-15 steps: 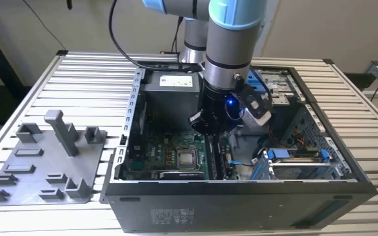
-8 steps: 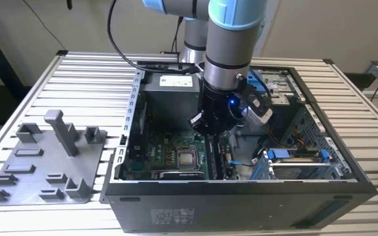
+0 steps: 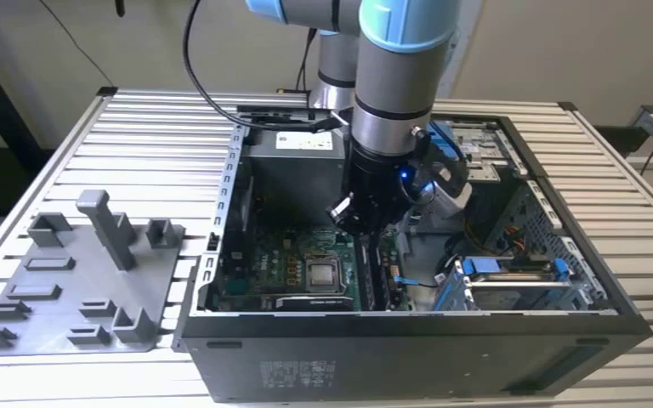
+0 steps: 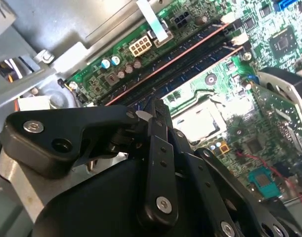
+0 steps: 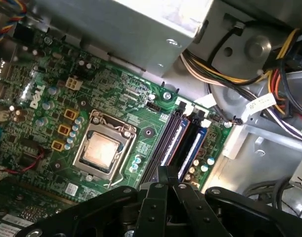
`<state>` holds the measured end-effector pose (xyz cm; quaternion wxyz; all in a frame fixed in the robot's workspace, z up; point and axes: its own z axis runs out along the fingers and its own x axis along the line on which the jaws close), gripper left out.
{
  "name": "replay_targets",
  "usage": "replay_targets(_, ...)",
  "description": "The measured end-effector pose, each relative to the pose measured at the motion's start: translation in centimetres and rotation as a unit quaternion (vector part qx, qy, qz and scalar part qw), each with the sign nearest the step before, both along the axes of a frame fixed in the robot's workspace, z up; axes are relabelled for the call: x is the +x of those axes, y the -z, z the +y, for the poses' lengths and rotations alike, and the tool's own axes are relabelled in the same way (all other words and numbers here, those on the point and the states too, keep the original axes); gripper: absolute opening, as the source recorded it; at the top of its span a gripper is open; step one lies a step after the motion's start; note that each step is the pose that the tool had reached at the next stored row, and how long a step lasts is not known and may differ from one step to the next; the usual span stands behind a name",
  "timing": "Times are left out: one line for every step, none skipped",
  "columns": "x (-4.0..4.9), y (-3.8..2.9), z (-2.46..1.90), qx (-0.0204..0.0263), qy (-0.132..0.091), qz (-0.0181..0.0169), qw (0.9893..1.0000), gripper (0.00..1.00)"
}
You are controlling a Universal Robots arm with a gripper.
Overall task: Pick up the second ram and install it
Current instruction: 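Press down the second ram until it locks into place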
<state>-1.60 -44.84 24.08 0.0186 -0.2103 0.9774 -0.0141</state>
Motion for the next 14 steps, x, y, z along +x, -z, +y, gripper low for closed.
replay_targets(-0.01, 0.00, 0.00, 0.0000, -0.006, 0.0000, 1.0000, 0.11)
replay_targets(-0.01, 0.00, 0.00, 0.0000, -0.012, 0.0000, 0.9999, 0.11)
replay_targets(-0.01, 0.00, 0.00, 0.0000, -0.019, 0.0000, 0.9998, 0.11)
replay_targets(-0.02, 0.00, 0.00, 0.0000, -0.025, 0.0000, 0.9997, 0.11)
replay_targets(-0.03, 0.00, 0.00, 0.0000, -0.031, 0.0000, 0.9995, 0.11)
replay_targets(-0.04, 0.00, 0.00, 0.0000, -0.038, 0.0000, 0.9993, 0.11)
replay_targets(-0.05, 0.00, 0.00, 0.0000, -0.045, 0.0000, 0.9990, 0.11)
replay_targets(-0.05, 0.00, 0.00, 0.0000, -0.051, 0.0000, 0.9987, 0.11)
replay_targets(-0.06, 0.00, 0.00, 0.0000, -0.057, 0.0000, 0.9984, 0.11)
replay_targets(-0.06, 0.00, 0.00, 0.0000, -0.063, 0.0000, 0.9980, 0.11)
replay_targets(-0.07, 0.00, 0.00, 0.0000, -0.069, 0.0000, 0.9976, 0.11)
replay_targets(-0.07, 0.00, 0.00, 0.0000, -0.076, 0.0000, 0.9971, 0.11)
replay_targets(-0.08, 0.00, 0.00, 0.0000, -0.083, 0.0000, 0.9966, 0.11)
replay_targets(-0.09, 0.00, 0.00, 0.0000, -0.089, 0.0000, 0.9960, 0.11)
